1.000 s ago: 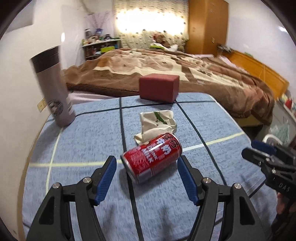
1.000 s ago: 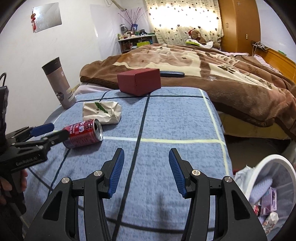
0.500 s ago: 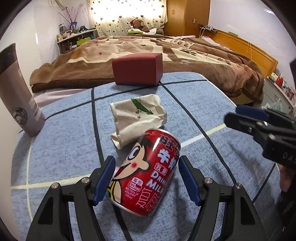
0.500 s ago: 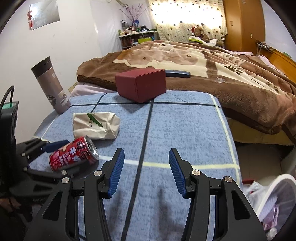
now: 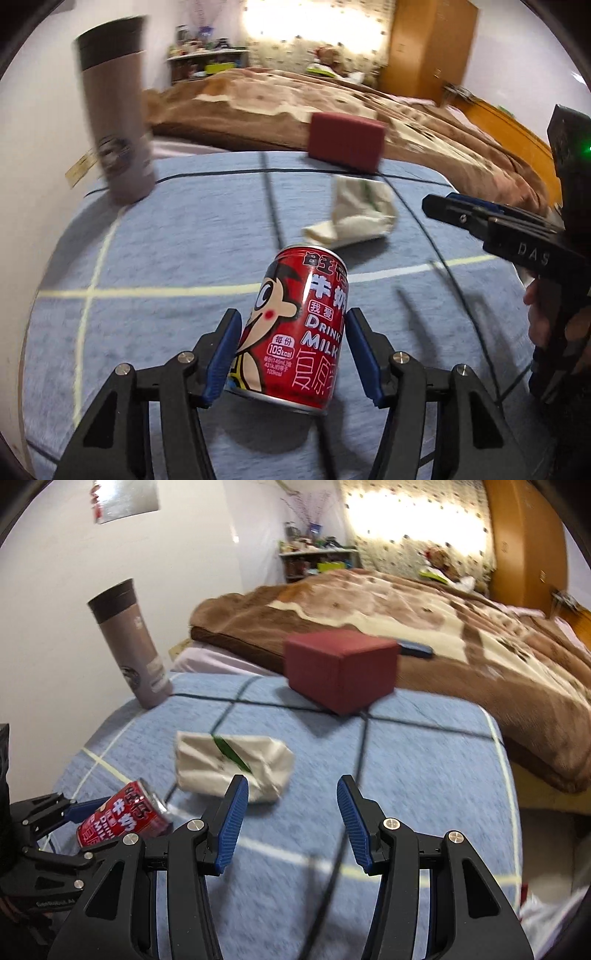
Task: Collect trash
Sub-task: 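Grasp the red milk can with the left tool and lift it, then hold the red can with the left tool while the right tool grasps the white paper bag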
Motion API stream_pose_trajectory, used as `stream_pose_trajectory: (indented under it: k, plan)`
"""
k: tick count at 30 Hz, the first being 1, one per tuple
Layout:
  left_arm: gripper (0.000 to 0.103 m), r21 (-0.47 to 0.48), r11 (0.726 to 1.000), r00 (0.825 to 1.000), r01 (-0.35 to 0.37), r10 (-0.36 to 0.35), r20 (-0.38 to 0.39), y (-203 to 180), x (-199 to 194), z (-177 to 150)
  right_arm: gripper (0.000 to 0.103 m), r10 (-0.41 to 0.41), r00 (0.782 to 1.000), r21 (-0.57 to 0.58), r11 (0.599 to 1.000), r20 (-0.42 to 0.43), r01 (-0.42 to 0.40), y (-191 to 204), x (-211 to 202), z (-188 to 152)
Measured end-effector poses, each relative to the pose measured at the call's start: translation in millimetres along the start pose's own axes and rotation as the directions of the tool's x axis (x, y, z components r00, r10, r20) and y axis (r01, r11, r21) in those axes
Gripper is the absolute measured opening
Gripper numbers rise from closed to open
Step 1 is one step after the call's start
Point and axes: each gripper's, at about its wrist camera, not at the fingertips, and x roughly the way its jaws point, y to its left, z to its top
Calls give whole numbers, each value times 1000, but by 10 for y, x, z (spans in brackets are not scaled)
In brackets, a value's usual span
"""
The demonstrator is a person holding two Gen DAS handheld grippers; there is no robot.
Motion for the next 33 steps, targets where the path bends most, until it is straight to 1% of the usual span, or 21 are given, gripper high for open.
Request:
stream_pose_trajectory:
  k: [3, 7, 8, 10, 11, 12, 15, 18, 21, 22, 23, 24, 25, 26, 27, 29, 30, 31, 32, 33]
  plan:
    - [60, -36, 999, 1000, -16, 16, 11, 122, -30, -29, 52, 53, 998, -18, 998, 22, -52, 38, 73, 100]
    - [60, -67, 998, 1000, -16, 17, 14, 210, -20, -55, 52, 123, 992, 15, 992, 20, -123, -7, 213, 231]
    - [60, -69, 997, 1000, -31, 31, 5, 224, 15, -68, 52, 154, 988, 22, 988, 16, -155, -24, 245, 249]
    - [60, -90, 995, 999, -40, 38, -24, 263, 104, -108, 52, 184, 983, 23, 983, -1, -184, -27, 296, 262]
    - [60, -93, 995, 999, -35, 33, -20, 270, 111, -126, 52, 230, 973, 23, 973, -19, -230, -42, 332, 257]
    - [60, -91, 995, 999, -32, 32, -10, 271, 98, -131, 52, 260, 965, 29, 966, -40, -259, -58, 359, 242]
    - [60, -109, 994, 1000, -25, 25, -7, 299, 95, -118, 52, 265, 963, 20, 964, -54, -264, -66, 343, 183]
    - [60, -117, 993, 999, -32, 32, -2, 334, 76, -109, 52, 301, 951, -3, 953, -74, -302, -25, 281, 124]
    - [60, -129, 991, 1000, -27, 27, 1, 363, 58, -118, 52, 332, 935, -55, 938, -127, -341, 114, 224, 57]
    - [60, -132, 991, 1000, -26, 27, 2, 369, 53, -120, 52, 324, 935, -85, 937, -144, -338, 177, 205, 39]
    - [60, -133, 991, 1000, -26, 27, 1, 376, 49, -116, 52, 277, 953, -140, 946, -126, -293, 249, 139, 35]
    - [60, -134, 991, 1000, -26, 26, 1, 375, 54, -116, 52, 254, 963, -165, 950, -91, -266, 262, 76, 54]
    - [60, -136, 990, 1000, -24, 25, 2, 379, 53, -119, 52, 245, 968, -170, 953, -51, -250, 248, 29, 86]
    - [60, -136, 990, 1000, -24, 25, 2, 376, 57, -120, 52, 235, 972, -147, 961, -10, -234, 198, 3, 147]
    - [60, -134, 991, 1000, -24, 25, 1, 378, 59, -119, 52, 225, 974, -118, 968, 10, -222, 145, 6, 202]
    - [60, -136, 990, 1000, -23, 24, 2, 383, 57, -119, 52, 243, 970, -47, 969, 24, -242, 16, 75, 313]
    - [60, -135, 991, 1000, -23, 24, 2, 387, 54, -122, 52, 243, 970, -32, 970, 24, -242, -17, 112, 341]
    - [60, -135, 991, 1000, -22, 23, 3, 390, 55, -122, 53, 246, 969, -29, 969, 22, -246, -35, 147, 359]
    - [60, -135, 991, 1000, -22, 22, 4, 392, 58, -121, 53, 266, 964, -38, 963, 8, -265, -38, 197, 367]
    - [60, -135, 991, 1000, -21, 22, 4, 392, 60, -121, 53, 285, 958, -48, 957, -25, -286, -25, 268, 362]
